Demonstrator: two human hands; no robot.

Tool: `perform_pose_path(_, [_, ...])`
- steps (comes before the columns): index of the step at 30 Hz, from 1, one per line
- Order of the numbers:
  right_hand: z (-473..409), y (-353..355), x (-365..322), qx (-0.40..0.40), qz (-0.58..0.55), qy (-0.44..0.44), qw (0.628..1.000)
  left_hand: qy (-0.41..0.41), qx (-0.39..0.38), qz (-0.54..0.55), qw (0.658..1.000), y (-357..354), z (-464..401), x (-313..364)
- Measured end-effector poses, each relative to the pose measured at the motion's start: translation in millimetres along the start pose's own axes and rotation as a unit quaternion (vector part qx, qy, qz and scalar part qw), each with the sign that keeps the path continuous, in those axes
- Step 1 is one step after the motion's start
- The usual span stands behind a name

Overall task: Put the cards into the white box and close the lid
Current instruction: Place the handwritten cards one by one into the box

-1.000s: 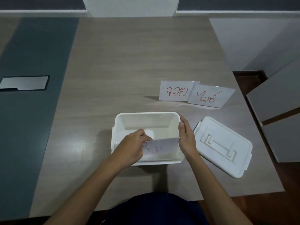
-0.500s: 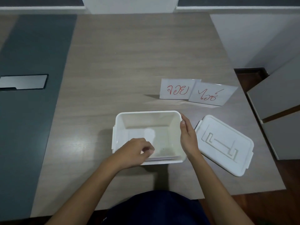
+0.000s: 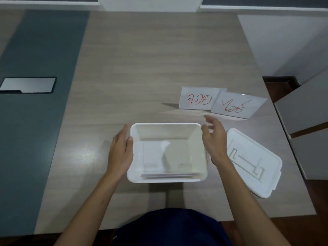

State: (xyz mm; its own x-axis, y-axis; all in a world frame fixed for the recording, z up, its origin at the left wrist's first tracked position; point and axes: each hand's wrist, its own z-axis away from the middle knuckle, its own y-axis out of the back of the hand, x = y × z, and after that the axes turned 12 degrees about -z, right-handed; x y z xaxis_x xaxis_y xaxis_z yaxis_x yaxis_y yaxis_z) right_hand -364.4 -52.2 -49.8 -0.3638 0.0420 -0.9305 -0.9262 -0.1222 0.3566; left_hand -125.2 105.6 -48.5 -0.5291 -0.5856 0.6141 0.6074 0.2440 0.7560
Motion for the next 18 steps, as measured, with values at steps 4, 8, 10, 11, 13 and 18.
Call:
perform_pose_path(4, [-48,-6,-9,0.013,0.124,0.119,0.985,0.062,-0.026,0.084,0.994,-5,8,8])
perform_pose_path(8, [-95,-14,-10,-0.029,0.245,0.172,0.954,0.072,-0.008,0.116,0.991,-9,6,13])
perform_pose_path(10, [-115,-18,-10,-0.062,0.287,0.171,0.94,0.068,0.002,0.125,0.99,-13,0,10])
perform_pose_path(11, [-124,-19,-11,-0.079,0.308,0.165,0.934,0.066,0.007,0.128,0.99,-14,-1,10])
perform_pose_path(13, [-136,-22,-13,-0.103,0.347,0.158,0.919,0.063,0.011,0.13,0.989,-14,-5,11])
perform_pose_path(18, [-144,-28,-16,-0.066,0.331,0.168,0.926,0.063,0.009,0.138,0.988,-17,-13,15])
